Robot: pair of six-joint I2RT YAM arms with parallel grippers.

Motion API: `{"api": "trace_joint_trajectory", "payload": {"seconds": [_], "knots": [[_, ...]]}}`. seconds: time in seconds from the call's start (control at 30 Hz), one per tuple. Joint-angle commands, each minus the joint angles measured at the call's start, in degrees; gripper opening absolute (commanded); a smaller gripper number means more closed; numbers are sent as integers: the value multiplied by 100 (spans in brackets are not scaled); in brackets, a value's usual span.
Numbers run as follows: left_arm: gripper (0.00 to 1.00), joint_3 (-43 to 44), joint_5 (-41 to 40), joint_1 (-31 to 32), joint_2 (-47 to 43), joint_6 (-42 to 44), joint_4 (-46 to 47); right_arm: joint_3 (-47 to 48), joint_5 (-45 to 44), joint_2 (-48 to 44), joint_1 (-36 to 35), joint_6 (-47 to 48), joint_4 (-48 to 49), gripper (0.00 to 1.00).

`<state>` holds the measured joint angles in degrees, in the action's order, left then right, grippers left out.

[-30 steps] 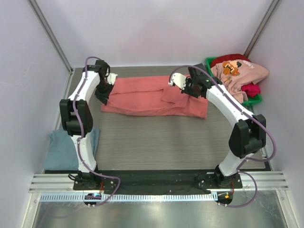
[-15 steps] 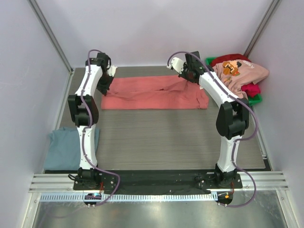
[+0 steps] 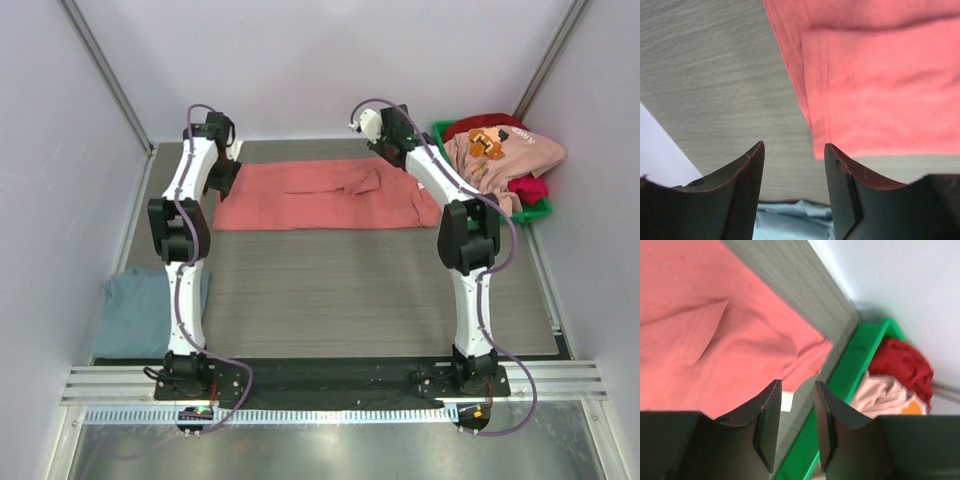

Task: Fold and stack the t-shirts
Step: Fold the tshirt

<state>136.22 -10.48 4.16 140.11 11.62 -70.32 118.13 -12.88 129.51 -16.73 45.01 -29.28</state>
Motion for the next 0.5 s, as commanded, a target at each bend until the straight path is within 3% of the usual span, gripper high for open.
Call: {"api": "trace_joint_trajectory", "payload": {"seconds": [0.0, 0.17, 0.27, 0.47], "knots": [[52, -288, 141, 84, -1063, -11, 213, -653, -119, -1260, -15, -625, 274, 39], [45, -1718, 573, 190, -1294, 341, 537, -2685, 207, -2140, 187, -722, 247, 38], [38, -2108, 635, 190, -1092, 333, 599, -3101, 523, -2202, 381, -792, 28, 36], [36, -2338, 618, 190, -758, 174, 722, -3305, 743, -1948, 627, -986, -87, 34]]}}
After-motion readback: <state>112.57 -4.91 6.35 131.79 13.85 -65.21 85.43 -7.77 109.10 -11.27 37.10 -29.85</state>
